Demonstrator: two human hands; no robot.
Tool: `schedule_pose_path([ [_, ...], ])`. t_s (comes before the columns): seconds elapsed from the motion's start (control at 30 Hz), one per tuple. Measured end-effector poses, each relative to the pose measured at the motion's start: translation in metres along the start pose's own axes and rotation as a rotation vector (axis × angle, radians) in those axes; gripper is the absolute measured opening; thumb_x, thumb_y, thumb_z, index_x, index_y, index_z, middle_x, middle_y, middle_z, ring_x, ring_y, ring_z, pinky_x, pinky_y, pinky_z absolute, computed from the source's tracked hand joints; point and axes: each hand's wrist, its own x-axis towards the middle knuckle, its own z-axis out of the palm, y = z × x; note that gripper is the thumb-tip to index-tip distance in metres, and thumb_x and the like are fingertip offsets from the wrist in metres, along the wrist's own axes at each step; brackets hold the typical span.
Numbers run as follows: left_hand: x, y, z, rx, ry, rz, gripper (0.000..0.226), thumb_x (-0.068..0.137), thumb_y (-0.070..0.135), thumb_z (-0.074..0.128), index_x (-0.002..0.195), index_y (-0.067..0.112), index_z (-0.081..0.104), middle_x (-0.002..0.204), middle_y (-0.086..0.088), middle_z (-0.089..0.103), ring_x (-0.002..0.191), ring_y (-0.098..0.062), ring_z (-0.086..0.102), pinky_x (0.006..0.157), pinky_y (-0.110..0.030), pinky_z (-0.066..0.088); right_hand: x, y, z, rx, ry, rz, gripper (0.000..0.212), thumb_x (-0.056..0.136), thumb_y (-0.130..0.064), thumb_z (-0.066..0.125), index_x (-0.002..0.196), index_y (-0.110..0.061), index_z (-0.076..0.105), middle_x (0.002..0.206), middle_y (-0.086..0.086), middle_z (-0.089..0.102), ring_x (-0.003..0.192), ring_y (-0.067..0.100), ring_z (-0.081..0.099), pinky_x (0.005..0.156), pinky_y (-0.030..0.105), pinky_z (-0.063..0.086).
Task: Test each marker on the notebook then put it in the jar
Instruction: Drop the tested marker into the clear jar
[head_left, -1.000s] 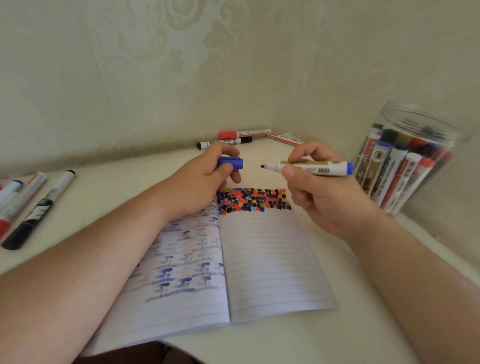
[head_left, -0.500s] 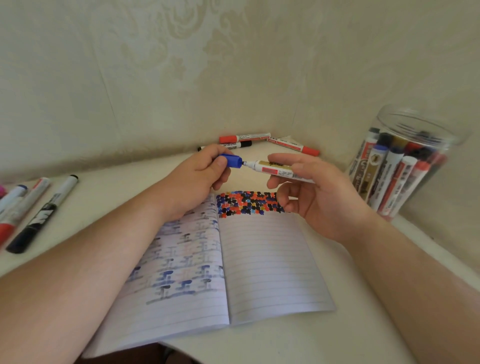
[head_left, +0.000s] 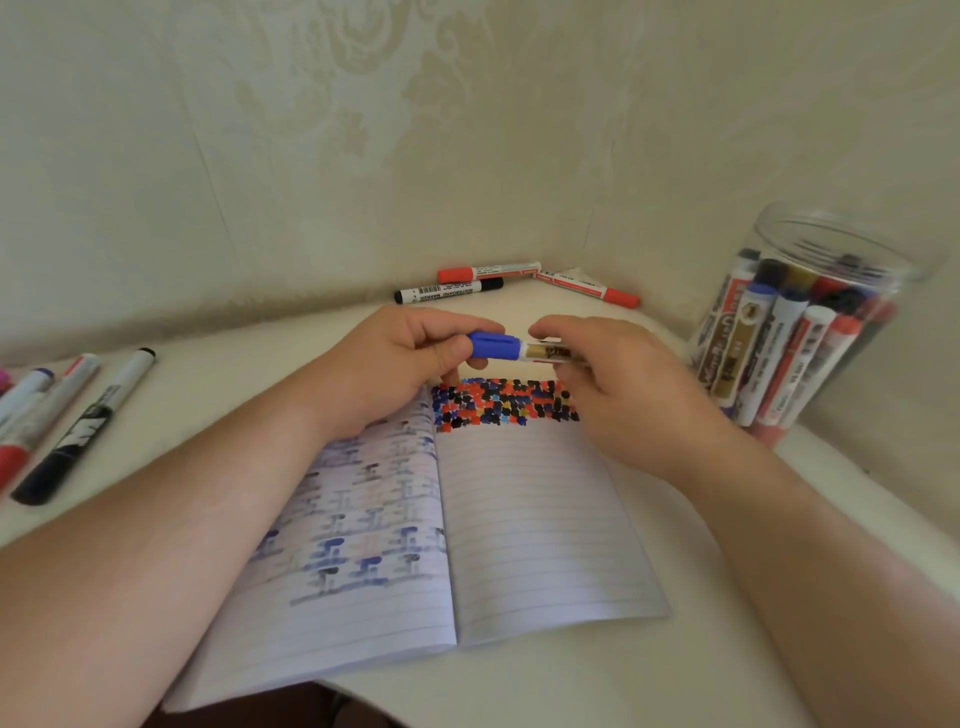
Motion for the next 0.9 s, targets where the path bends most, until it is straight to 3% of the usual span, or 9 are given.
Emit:
schedule_pose_path([
  [0.07, -0.001, 0.001, 0.002, -0.021, -0.051, 0.007, 0.024, 0.092, 0.014, 0.075, 0.109, 0.031, 0.079, 0.093, 0.009, 0.079, 0.083, -0.004, 0.069, 0.081, -0.02, 0.054, 0.0, -0.012, 0.005, -0.163, -0.093, 0.0, 0.035, 0.102, -0.048, 0.043, 0.137, -0.043, 0.049, 0.102, -0.012, 0.052, 0.106, 0.023, 0.051, 0.087, 0.043, 0.042],
  [0.17, -0.001, -0.001, 0.0, 0.033, -0.045, 0.003, 0.013, 0.073, 0.028, 0.09, 0.082, 0.031, 0.081, 0.084, -0.002, 0.078, 0.077, -0.014, 0.067, 0.078, -0.036, 0.055, -0.002, -0.022, 0.005, -0.21, -0.164, 0.044, 0.07, 0.076, -0.093, 0.017, 0.097, -0.037, 0.054, 0.085, -0.013, 0.052, 0.09, 0.019, 0.049, 0.079, 0.041, 0.034],
  [0.27, 0.0, -0.001, 0.001, 0.117, -0.042, 0.007, 0.017, 0.086, 0.012, 0.081, 0.087, 0.029, 0.083, 0.085, 0.004, 0.078, 0.077, -0.016, 0.067, 0.079, -0.03, 0.054, 0.002, -0.023, 0.005, -0.237, -0.05, 0.08, 0.085, 0.061, -0.103, 0.014, 0.068, -0.027, 0.051, 0.068, -0.009, 0.053, 0.079, 0.018, 0.049, 0.076, 0.04, 0.033],
  [0.4, 0.001, -0.002, 0.005, 0.348, -0.021, -0.002, 0.03, 0.097, 0.012, 0.068, 0.098, 0.04, 0.078, 0.091, 0.027, 0.071, 0.081, 0.001, 0.063, 0.074, -0.013, 0.045, 0.008, -0.03, 0.014, -0.289, 0.039, 0.076, 0.079, 0.064, -0.094, 0.02, 0.056, -0.019, 0.046, 0.055, -0.005, 0.049, 0.067, 0.018, 0.045, 0.074, 0.038, 0.026],
  [0.5, 0.001, -0.005, 0.006, 0.348, 0.012, -0.026, 0.035, 0.101, 0.01, 0.062, 0.098, 0.043, 0.075, 0.098, 0.029, 0.072, 0.095, 0.009, 0.065, 0.082, -0.009, 0.046, 0.011, -0.027, 0.019, -0.276, 0.029, 0.055, 0.074, 0.066, -0.087, 0.018, 0.057, -0.017, 0.043, 0.052, -0.003, 0.047, 0.06, 0.014, 0.042, 0.073, 0.038, 0.027],
  [0.63, 0.001, -0.005, 0.005, 0.338, 0.041, -0.041, 0.031, 0.101, 0.014, 0.062, 0.102, 0.041, 0.076, 0.099, 0.021, 0.073, 0.097, 0.004, 0.066, 0.087, -0.019, 0.051, 0.011, -0.022, 0.023, -0.217, 0.056, 0.06, 0.073, 0.069, -0.087, 0.019, 0.06, -0.019, 0.044, 0.053, -0.003, 0.048, 0.059, 0.012, 0.045, 0.073, 0.038, 0.029],
  [0.73, 0.002, -0.007, 0.004, 0.31, 0.041, -0.06, 0.021, 0.098, 0.02, 0.066, 0.103, 0.039, 0.076, 0.097, 0.015, 0.074, 0.093, -0.01, 0.069, 0.091, -0.035, 0.056, 0.01, -0.018, 0.023, -0.08, 0.061, 0.012, 0.07, 0.077, -0.09, 0.022, 0.078, -0.025, 0.05, 0.065, -0.006, 0.054, 0.071, 0.018, 0.052, 0.073, 0.039, 0.034],
  [0.8, 0.003, -0.009, 0.003, 0.306, 0.04, -0.069, 0.017, 0.096, 0.026, 0.069, 0.105, 0.039, 0.076, 0.1, 0.012, 0.075, 0.097, -0.014, 0.07, 0.094, -0.042, 0.055, 0.006, -0.019, 0.022, 0.155, 0.064, -0.103, 0.053, 0.09, -0.079, 0.028, 0.088, -0.031, 0.05, 0.074, -0.01, 0.055, 0.074, 0.012, 0.053, 0.068, 0.037, 0.038],
  [0.9, 0.001, -0.011, 0.003, 0.319, 0.048, -0.057, 0.016, 0.095, 0.031, 0.07, 0.104, 0.043, 0.076, 0.1, 0.014, 0.075, 0.097, -0.012, 0.07, 0.092, -0.038, 0.055, -0.003, -0.03, 0.011, 0.393, 0.129, -0.242, 0.02, 0.105, -0.053, 0.042, 0.087, -0.044, 0.042, 0.084, -0.017, 0.046, 0.08, -0.002, 0.048, 0.07, 0.016, 0.035],
])
